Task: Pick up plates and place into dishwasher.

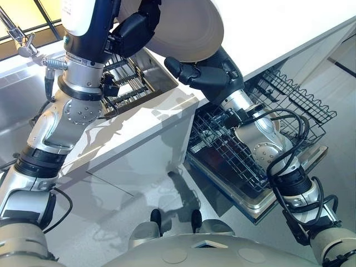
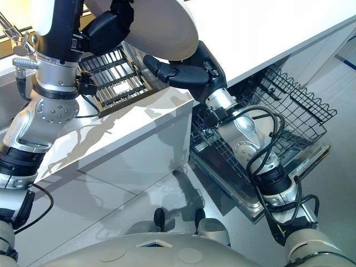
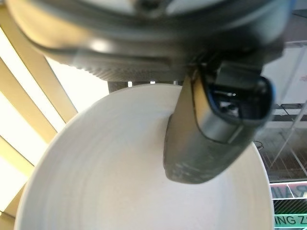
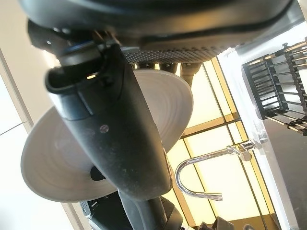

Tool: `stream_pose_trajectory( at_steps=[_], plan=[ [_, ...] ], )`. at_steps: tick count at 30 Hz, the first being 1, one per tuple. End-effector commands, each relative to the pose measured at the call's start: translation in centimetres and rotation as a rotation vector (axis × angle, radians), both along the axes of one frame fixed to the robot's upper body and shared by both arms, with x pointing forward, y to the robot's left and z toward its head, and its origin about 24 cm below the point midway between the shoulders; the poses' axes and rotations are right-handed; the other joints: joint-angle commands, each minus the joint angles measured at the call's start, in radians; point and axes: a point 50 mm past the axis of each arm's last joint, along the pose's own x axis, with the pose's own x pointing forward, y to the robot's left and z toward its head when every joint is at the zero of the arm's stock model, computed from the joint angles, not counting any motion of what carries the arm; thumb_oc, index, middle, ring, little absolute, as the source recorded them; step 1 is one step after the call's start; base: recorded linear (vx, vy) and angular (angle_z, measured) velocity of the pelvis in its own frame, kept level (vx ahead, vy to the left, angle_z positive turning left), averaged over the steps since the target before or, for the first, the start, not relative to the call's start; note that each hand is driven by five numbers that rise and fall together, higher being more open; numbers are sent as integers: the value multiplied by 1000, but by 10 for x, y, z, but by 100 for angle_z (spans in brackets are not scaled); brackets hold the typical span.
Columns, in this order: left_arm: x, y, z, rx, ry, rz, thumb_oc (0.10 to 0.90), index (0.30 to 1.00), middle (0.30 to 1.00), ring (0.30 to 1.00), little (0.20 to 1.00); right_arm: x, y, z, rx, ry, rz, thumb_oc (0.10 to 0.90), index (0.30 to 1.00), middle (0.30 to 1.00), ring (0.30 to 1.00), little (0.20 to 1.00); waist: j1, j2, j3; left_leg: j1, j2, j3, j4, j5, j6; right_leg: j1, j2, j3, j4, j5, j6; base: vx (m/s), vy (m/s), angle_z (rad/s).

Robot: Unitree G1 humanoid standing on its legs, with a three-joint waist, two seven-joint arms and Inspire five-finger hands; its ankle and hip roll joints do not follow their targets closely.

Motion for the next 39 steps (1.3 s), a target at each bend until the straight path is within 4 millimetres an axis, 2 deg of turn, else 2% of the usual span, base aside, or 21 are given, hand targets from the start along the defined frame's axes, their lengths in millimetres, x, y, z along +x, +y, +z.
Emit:
stream_pose_trajectory(
  at_steps=[1, 2, 3, 4, 6, 16, 22, 23, 26, 28, 32, 36, 37, 38, 39],
  plan=[
    [-2, -17, 8, -38, 3, -114, 100, 300, 300, 300, 200, -16, 19, 63, 148, -324, 76, 372, 533, 533, 533, 472, 7, 20, -121, 36, -19, 80, -66, -33, -6, -44, 58, -17, 101, -75, 46, 0, 0, 0],
    [0, -16, 4, -40, 34, -100, 100, 300, 300, 300, 200, -16, 19, 63, 154, -320, 71, 443, 594, 594, 594, 543, 8, 21, -120, 36, -20, 80, -65, -32, -5, -45, 58, -15, 99, -72, 47, 0, 0, 0],
    [1, -15, 2, -42, 52, -91, 100, 300, 300, 300, 200, -17, 18, 64, 152, -327, 57, 432, 585, 585, 585, 532, 9, 21, -119, 35, -20, 79, -65, -33, -5, -45, 57, -14, 98, -71, 47, 0, 0, 0],
    [3, -12, -2, -52, 82, -85, 100, 300, 300, 300, 200, -16, 16, 64, 151, -337, 39, 276, 451, 451, 451, 376, 11, 21, -120, 36, -21, 79, -65, -34, -4, -44, 56, -15, 96, -70, 48, 0, 0, 0],
    [5, -7, -10, -62, 137, -71, 100, 300, 300, 300, 200, -16, 12, 65, 160, -345, 15, 100, 300, 300, 300, 200, 15, 22, -119, 35, -21, 78, -62, -35, -3, -44, 54, -14, 96, -70, 49, 0, 0, 0],
    [21, 18, -54, -171, 418, 19, 100, 300, 300, 300, 200, -15, 5, 70, 143, -409, -65, 100, 300, 300, 300, 200, 33, 28, -116, 34, -24, 65, -57, -37, 2, -40, 51, -19, 94, -70, 47, 0, 0, 0],
    [27, 28, -74, -273, 567, 19, 100, 300, 300, 300, 200, -14, 2, 70, 144, -406, -91, 100, 300, 300, 300, 200, 39, 29, -115, 31, -24, 58, -55, -35, 3, -40, 52, -21, 99, -74, 44, 0, 0, 0],
    [27, 29, -74, -290, 580, 13, 800, 900, 900, 900, 900, -13, 2, 70, 144, -407, -95, 100, 300, 300, 300, 200, 39, 30, -115, 30, -25, 58, -54, -35, 3, -41, 52, -21, 100, -74, 44, 0, 0, 0],
    [31, 37, -85, -417, 667, -16, 800, 900, 900, 900, 900, -10, -8, 71, 158, -419, -171, 100, 300, 300, 300, 200, 39, 29, -114, 30, -24, 55, -54, -34, 2, -39, 51, -21, 101, -75, 43, 28, 1, 6],
    [33, 49, -85, -470, 686, 14, 800, 900, 900, 900, 900, -8, -25, 77, 179, -456, -300, 100, 300, 300, 300, 200, 35, 30, -114, 34, -23, 57, -55, -36, 2, -38, 51, -22, 102, -77, 43, 17, -1, 2],
    [38, 80, -76, -526, 694, 125, 800, 900, 900, 900, 900, -4, -71, 81, 93, -542, -696, 100, 300, 300, 300, 200, 21, 38, -116, 30, -25, 60, -54, -34, 3, -44, 48, -23, 103, -72, 43, 0, 0, 0],
    [33, 110, -70, -575, 696, 236, 800, 900, 900, 900, 900, -7, -124, 62, 3, -499, -1005, 100, 300, 300, 300, 200, 3, 49, -120, 31, -30, 60, -58, -35, 7, -48, 44, -21, 104, -74, 44, 0, 0, 0],
    [32, 113, -69, -581, 694, 244, 800, 900, 900, 900, 900, -8, -131, 57, -3, -486, -1031, 100, 300, 300, 300, 200, 1, 51, -120, 32, -30, 60, -59, -35, 8, -48, 44, -22, 104, -74, 44, 57, 10, -3],
    [28, 123, -69, -588, 691, 283, 800, 900, 900, 900, 900, -11, -150, 43, -31, -430, -1124, 100, 300, 300, 300, 200, -5, 54, -121, 41, -33, 58, -65, -44, 9, -42, 43, -20, 102, -84, 46, 58, 9, -7],
    [26, 128, -69, -596, 688, 303, 800, 900, 900, 900, 900, -13, -160, 36, -50, -403, -1175, 100, 300, 300, 300, 200, -9, 56, -120, 41, -34, 59, -66, -43, 10, -42, 43, -19, 102, -84, 46, 61, 10, -8]
  ],
)
